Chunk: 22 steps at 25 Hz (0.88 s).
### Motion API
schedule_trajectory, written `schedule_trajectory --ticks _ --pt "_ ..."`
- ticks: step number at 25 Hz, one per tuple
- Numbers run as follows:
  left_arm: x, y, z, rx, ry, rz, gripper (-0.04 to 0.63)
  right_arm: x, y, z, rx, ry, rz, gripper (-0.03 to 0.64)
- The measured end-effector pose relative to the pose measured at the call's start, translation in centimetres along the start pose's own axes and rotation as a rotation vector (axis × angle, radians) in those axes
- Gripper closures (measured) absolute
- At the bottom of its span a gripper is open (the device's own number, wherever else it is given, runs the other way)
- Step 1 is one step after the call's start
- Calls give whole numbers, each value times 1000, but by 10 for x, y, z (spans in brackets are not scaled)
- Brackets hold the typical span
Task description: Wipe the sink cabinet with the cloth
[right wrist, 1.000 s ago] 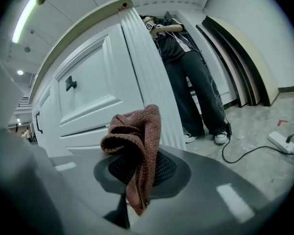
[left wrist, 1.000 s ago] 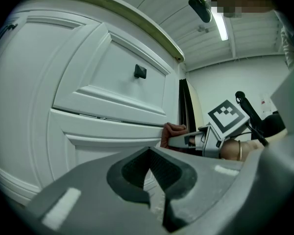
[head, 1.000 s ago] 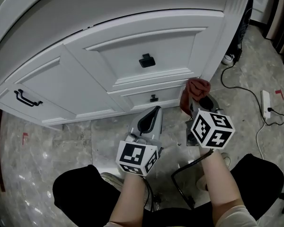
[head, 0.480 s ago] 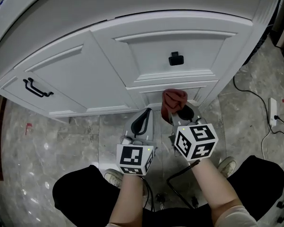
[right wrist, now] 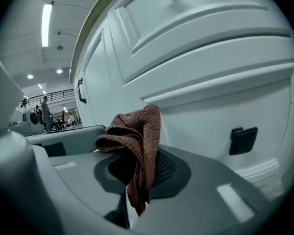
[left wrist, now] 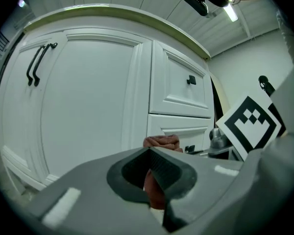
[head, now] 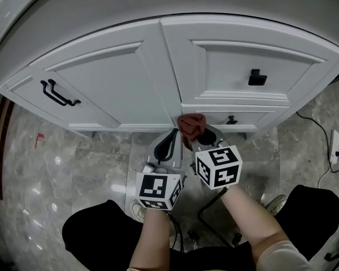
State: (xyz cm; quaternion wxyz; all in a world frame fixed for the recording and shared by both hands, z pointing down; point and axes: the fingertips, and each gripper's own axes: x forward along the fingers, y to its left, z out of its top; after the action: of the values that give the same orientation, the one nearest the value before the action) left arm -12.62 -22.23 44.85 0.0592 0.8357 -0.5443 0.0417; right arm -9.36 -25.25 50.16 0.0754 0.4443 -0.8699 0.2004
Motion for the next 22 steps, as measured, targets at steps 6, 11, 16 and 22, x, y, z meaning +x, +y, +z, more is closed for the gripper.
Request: schedule_trajectory --ticks 6,11,16,22 --pt "7 -9 -2 -16 -8 -26 595 -2 -11 -2 47 0 -37 535" --pt "12 -22 -3 -5 -2 -54 595 -10 -29 -6 51 4 -87 535" --pt "15 -27 -2 -10 -6 -60 595 -22 -57 -7 102 1 -177 535" --pt "21 -41 -3 -43 -12 -86 595 -36 -74 -11 221 -5 -247 538"
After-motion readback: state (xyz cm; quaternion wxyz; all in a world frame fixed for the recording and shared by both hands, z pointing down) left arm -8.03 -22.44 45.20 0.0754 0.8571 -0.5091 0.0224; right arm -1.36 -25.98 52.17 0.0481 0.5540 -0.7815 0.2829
